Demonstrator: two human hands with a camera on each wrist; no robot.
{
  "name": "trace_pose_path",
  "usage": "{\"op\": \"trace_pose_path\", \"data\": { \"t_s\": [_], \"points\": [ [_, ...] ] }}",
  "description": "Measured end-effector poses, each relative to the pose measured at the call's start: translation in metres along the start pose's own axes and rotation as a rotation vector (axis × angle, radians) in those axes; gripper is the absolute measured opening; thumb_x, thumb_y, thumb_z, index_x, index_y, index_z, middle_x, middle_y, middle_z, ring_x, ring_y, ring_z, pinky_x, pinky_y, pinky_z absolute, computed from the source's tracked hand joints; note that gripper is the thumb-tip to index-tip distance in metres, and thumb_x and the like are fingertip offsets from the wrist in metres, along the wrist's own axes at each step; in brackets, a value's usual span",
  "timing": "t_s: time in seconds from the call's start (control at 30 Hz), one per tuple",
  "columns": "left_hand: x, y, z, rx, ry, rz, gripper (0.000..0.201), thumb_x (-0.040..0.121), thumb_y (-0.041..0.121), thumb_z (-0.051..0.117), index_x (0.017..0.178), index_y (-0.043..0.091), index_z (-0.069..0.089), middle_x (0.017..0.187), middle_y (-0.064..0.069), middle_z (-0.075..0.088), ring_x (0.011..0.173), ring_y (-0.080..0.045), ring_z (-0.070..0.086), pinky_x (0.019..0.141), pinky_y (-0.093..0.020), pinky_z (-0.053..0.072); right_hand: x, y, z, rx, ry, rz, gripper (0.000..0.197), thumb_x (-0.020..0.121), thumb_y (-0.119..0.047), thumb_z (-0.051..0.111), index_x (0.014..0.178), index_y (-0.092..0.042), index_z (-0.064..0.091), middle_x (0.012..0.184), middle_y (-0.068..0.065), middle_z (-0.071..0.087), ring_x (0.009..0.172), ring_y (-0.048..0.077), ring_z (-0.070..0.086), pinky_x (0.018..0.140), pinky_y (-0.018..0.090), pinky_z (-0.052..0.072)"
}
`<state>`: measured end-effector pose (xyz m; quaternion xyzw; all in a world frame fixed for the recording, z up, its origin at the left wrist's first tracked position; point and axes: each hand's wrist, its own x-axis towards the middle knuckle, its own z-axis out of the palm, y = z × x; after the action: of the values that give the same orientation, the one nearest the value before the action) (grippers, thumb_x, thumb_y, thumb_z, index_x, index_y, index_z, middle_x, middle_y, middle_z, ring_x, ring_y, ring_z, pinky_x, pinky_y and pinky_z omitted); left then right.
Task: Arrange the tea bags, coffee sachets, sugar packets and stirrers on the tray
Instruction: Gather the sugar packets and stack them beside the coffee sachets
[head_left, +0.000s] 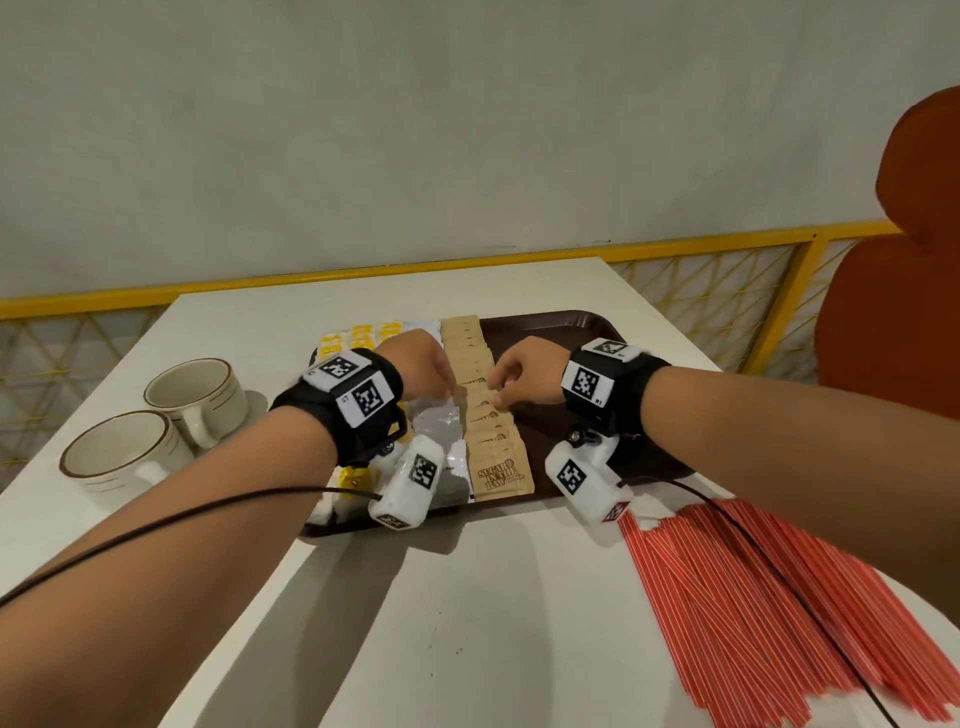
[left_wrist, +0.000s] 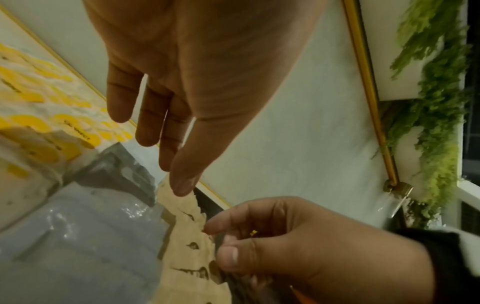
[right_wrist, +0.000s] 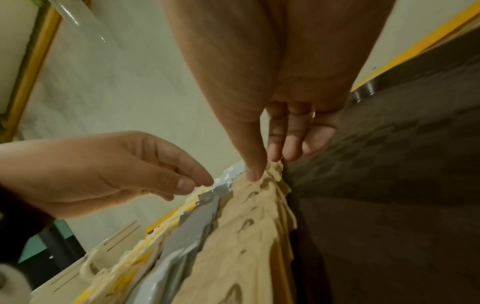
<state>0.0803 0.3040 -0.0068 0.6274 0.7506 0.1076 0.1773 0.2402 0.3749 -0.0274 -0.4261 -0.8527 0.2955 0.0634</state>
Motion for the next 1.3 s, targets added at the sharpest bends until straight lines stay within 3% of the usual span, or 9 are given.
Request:
{"op": "trace_pose_path", "data": {
  "t_s": [0.13, 0.23, 0.4, 0.57, 0.73, 0.87, 1.03, 1.13, 1.3],
  "points": [
    [0.009, 0.000, 0.004, 0.007, -0.008, -0.026, 0.017, 0.082, 0.011, 0.068, 0.097, 0.015, 0.076, 0.098, 0.002, 0.071, 0.090, -0.014, 0.061, 0.080, -0.025, 0.048, 0.009, -0.004, 0.000, -0.014, 0.002, 0.045, 0.009, 0.085, -0.018, 0.070, 0.084, -0.009, 0.069, 0.080, -0.002, 0.066, 0.068, 0.008, 0.058, 0.062, 0.018, 0.048],
    [0.012, -0.002, 0.008, -0.005, 0.004, -0.049, 0.016, 0.084, 0.012, 0.067, 0.097, 0.015, 0.076, 0.099, 0.001, 0.071, 0.093, -0.016, 0.063, 0.082, -0.027, 0.051, 0.015, -0.008, 0.000, -0.056, -0.013, 0.112, 0.016, 0.086, -0.020, 0.069, 0.074, -0.013, 0.062, 0.069, -0.002, 0.059, 0.062, 0.010, 0.054, 0.059, 0.020, 0.045],
    [0.018, -0.004, 0.011, -0.046, 0.028, -0.066, 0.012, 0.084, 0.016, 0.067, 0.092, 0.014, 0.076, 0.096, -0.002, 0.072, 0.091, -0.019, 0.065, 0.083, -0.031, 0.053, 0.017, -0.008, -0.002, -0.102, -0.052, 0.154, 0.022, 0.087, -0.019, 0.067, 0.097, 0.001, 0.068, 0.079, 0.006, 0.061, 0.077, 0.019, 0.058, 0.070, 0.027, 0.048],
    [0.025, -0.005, 0.007, -0.062, 0.055, -0.095, 0.014, 0.086, 0.016, 0.066, 0.096, 0.012, 0.076, 0.098, -0.005, 0.071, 0.090, -0.018, 0.063, 0.077, -0.028, 0.050, 0.021, -0.007, -0.002, -0.021, 0.009, 0.198, 0.027, 0.088, -0.023, 0.066, 0.103, -0.001, 0.065, 0.097, 0.013, 0.070, 0.089, 0.024, 0.067, 0.083, 0.033, 0.054],
    [0.028, -0.007, 0.007, -0.074, 0.062, -0.119, 0.015, 0.084, 0.014, 0.067, 0.095, 0.010, 0.076, 0.098, -0.006, 0.072, 0.096, -0.021, 0.065, 0.084, -0.032, 0.053, 0.026, -0.010, -0.004, 0.071, -0.004, 0.222, 0.012, 0.086, -0.016, 0.069, 0.086, -0.005, 0.066, 0.092, 0.013, 0.070, 0.082, 0.020, 0.065, 0.085, 0.033, 0.054],
    [0.029, -0.010, 0.008, -0.105, 0.065, -0.123, 0.014, 0.085, 0.014, 0.066, 0.095, 0.011, 0.076, 0.096, -0.005, 0.072, 0.094, -0.021, 0.065, 0.082, -0.031, 0.053, 0.027, -0.008, -0.004, 0.154, -0.011, 0.259, 0.015, 0.086, -0.009, 0.068, 0.073, -0.009, 0.059, 0.074, 0.007, 0.066, 0.077, 0.020, 0.062, 0.070, 0.026, 0.054],
    [0.030, -0.011, 0.010, -0.130, 0.067, -0.121, 0.015, 0.086, 0.013, 0.065, 0.096, 0.009, 0.076, 0.096, -0.007, 0.072, 0.089, -0.020, 0.064, 0.081, -0.031, 0.051, 0.024, -0.007, -0.006, 0.253, -0.041, 0.295, 0.016, 0.088, -0.002, 0.064, 0.075, -0.006, 0.055, 0.076, 0.011, 0.064, 0.075, 0.019, 0.062, 0.082, 0.031, 0.054],
    [0.029, -0.010, 0.010, -0.138, 0.080, -0.119, 0.015, 0.086, 0.012, 0.064, 0.096, 0.009, 0.076, 0.095, -0.007, 0.072, 0.087, -0.019, 0.063, 0.083, -0.032, 0.053, 0.020, -0.006, -0.007, 0.278, -0.063, 0.294, 0.013, 0.088, -0.001, 0.063, 0.078, -0.005, 0.057, 0.088, 0.017, 0.067, 0.084, 0.023, 0.062, 0.092, 0.037, 0.051],
    [0.029, -0.009, 0.009, -0.131, 0.093, -0.108, 0.016, 0.086, 0.011, 0.063, 0.095, 0.010, 0.076, 0.095, -0.005, 0.071, 0.091, -0.019, 0.064, 0.084, -0.032, 0.054, 0.017, -0.006, -0.008, 0.346, -0.059, 0.308, 0.012, 0.089, 0.000, 0.061, 0.079, -0.004, 0.055, 0.078, 0.015, 0.063, 0.066, 0.017, 0.059, 0.070, 0.027, 0.052]
  ]
}}
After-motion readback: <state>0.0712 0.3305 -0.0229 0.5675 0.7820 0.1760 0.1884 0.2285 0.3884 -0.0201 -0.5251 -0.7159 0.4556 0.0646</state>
